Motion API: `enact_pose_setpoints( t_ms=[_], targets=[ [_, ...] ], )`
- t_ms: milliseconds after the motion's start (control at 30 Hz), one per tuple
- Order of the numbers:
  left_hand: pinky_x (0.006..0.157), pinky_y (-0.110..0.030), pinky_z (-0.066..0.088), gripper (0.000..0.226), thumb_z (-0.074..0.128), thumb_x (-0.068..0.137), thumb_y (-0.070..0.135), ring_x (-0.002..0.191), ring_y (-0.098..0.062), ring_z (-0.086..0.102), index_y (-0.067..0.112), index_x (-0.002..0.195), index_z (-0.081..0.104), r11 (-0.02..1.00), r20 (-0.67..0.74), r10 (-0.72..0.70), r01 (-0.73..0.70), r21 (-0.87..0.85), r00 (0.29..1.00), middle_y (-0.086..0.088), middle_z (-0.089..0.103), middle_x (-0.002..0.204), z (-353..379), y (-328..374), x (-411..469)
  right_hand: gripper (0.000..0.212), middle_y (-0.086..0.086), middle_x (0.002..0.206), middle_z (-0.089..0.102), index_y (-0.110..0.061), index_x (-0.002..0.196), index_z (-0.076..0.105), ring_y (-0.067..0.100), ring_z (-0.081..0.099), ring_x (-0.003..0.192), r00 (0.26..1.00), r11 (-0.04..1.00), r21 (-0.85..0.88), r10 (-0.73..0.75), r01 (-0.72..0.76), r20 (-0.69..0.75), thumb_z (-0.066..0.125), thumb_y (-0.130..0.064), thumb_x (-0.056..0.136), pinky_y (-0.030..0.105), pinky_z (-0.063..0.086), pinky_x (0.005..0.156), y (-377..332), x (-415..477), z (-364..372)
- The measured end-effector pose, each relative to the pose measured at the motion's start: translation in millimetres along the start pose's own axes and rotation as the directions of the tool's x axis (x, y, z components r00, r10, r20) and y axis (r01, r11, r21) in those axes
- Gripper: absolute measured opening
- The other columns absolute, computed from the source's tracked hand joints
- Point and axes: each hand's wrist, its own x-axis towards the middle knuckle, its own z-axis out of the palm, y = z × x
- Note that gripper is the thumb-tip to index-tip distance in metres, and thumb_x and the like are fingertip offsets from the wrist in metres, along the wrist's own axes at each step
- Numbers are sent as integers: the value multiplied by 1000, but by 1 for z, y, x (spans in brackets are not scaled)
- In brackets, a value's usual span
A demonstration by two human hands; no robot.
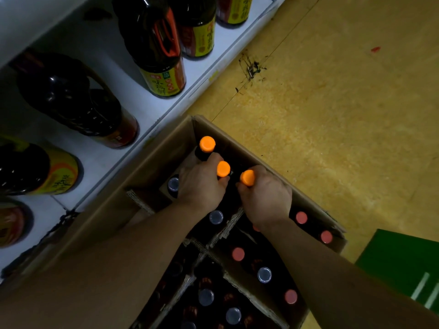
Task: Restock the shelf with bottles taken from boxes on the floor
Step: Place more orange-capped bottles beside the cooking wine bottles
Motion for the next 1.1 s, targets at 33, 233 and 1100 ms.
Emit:
enact_pose_setpoints(
  t_ms=[33, 233, 1100],
  targets=[
    [94, -44, 38, 26, 65, 96, 34, 106, -32, 62, 24, 117, 56, 1000, 0, -2, 2, -1, 1000, 0, 65, 101, -2, 1, -1, 31, 1, 114, 68, -25, 119, 56, 28, 60, 114, 1000, 1000, 0, -6, 6, -3, 60, -45, 96, 42, 40, 93, 0, -1, -3],
    [94, -45, 39, 24, 66, 96, 35, 101, -31, 64, 24, 114, 54, 1000, -13, 8, -9, -26, 1000, 0, 67, 103, -16, 5, -9, 32, 2, 115, 67, -23, 120, 54, 28, 61, 112, 1000, 1000, 9, -24, 24, -10, 60, -44, 96, 42, 43, 94, -6, -10, -25],
    [71, -45, 56, 19, 66, 93, 42, 83, -23, 68, 33, 106, 54, 984, -122, 15, -36, -172, 992, 6, 70, 84, -203, 144, -104, 27, -6, 107, 65, -29, 116, 58, 20, 61, 106, 984, 983, 104, -141, 153, -110, 61, -44, 95, 33, 45, 79, -57, -124, -267]
  ],
)
